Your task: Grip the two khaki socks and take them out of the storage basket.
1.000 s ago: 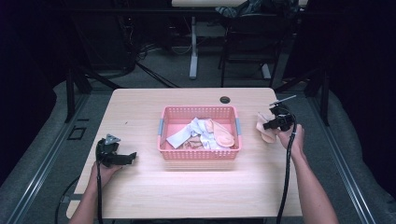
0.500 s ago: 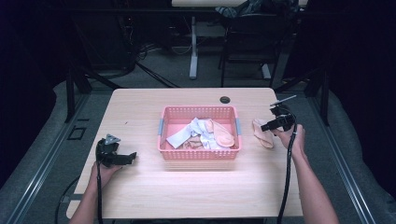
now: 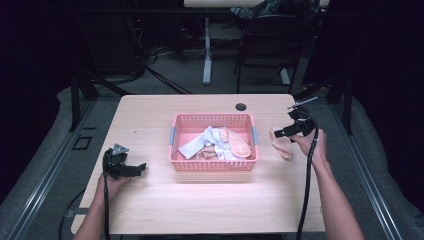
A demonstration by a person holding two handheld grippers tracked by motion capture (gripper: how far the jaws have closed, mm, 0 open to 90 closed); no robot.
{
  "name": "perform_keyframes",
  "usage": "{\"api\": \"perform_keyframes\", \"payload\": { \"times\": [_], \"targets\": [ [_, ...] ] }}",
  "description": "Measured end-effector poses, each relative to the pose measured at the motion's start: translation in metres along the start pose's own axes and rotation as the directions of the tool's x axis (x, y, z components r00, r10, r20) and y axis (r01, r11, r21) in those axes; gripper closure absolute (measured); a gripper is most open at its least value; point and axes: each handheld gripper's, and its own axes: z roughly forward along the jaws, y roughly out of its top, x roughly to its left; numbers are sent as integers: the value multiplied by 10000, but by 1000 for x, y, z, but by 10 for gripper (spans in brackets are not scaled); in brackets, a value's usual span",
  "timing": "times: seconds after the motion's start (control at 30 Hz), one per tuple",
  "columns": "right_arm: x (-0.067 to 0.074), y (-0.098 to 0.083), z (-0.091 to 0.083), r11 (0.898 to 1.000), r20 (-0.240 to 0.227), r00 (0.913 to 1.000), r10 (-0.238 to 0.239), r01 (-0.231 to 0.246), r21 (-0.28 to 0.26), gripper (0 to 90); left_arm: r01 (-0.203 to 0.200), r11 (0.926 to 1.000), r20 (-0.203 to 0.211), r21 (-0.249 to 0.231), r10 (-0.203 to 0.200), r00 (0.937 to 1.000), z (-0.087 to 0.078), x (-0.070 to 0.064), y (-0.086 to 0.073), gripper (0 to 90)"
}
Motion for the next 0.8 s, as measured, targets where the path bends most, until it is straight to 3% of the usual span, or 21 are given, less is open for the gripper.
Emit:
{"api": "perform_keyframes", "payload": {
  "times": [0.23, 0.47, 0.6, 0.8],
  "targets": [
    [20, 12, -20, 9973, -330, 9976, -609, 595, -420, 75, 15, 10000, -8, 0, -15, 10000, 0, 0, 0, 10],
    [46, 25, -43, 9881, -656, 9890, -1326, 1267, -867, 77, 60, 10000, -22, -8, -60, 10000, 0, 0, 0, 9],
    [67, 36, -44, 9812, -1074, 9780, -1790, 1694, -922, 86, 61, 10000, -38, -7, -61, 10000, 0, 0, 0, 9],
    [101, 51, -30, 9650, -1221, 9576, -2611, 2554, -602, 97, 80, 10000, -55, -7, -80, 10000, 0, 0, 0, 9]
  ]
}}
